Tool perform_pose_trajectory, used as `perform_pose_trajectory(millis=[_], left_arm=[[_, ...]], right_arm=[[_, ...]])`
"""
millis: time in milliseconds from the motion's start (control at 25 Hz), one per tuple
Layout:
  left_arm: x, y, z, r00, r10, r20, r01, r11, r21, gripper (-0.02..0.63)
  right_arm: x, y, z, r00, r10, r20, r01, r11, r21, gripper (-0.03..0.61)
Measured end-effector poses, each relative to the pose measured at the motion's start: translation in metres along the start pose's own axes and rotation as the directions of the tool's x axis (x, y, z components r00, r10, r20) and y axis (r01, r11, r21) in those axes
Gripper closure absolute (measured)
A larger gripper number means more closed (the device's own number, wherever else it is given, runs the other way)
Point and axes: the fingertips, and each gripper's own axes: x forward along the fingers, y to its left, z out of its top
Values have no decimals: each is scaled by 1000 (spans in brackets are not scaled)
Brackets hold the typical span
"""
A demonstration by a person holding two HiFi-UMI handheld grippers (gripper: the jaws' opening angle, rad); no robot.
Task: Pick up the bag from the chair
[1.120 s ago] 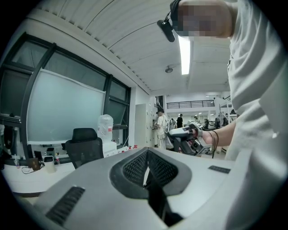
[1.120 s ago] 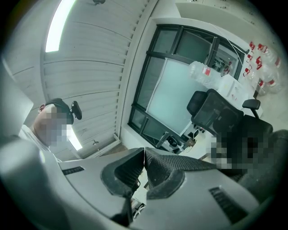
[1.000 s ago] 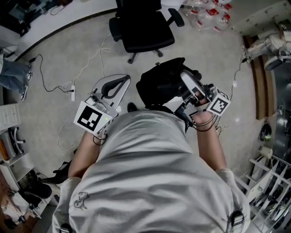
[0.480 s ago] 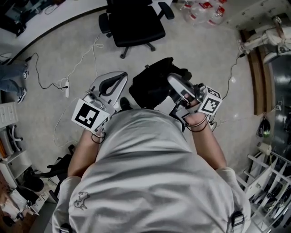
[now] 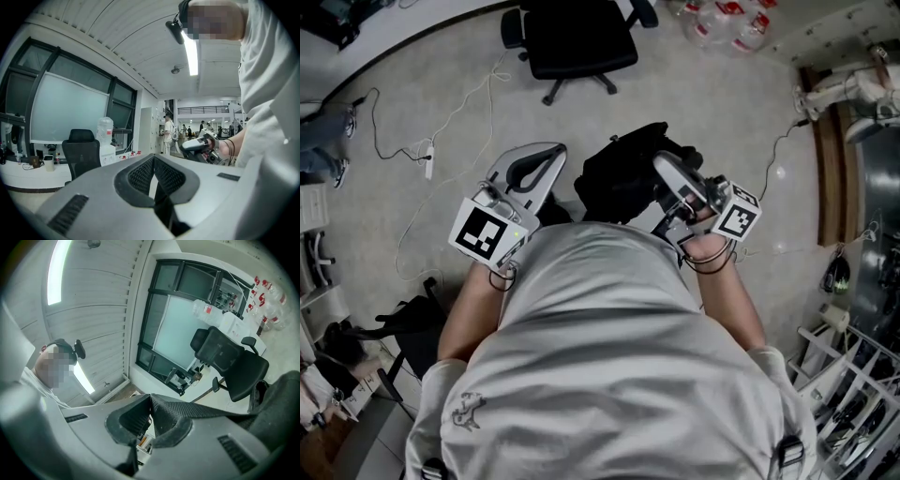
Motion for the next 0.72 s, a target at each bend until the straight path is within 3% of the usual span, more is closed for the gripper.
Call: perform_pose_trajectory(millis=[720], left_arm=[[25, -28, -5, 1000, -8, -14, 7, 1000, -10, 600]], right_arm=[[-47, -7, 22, 999, -16, 41, 18, 999, -33, 545]])
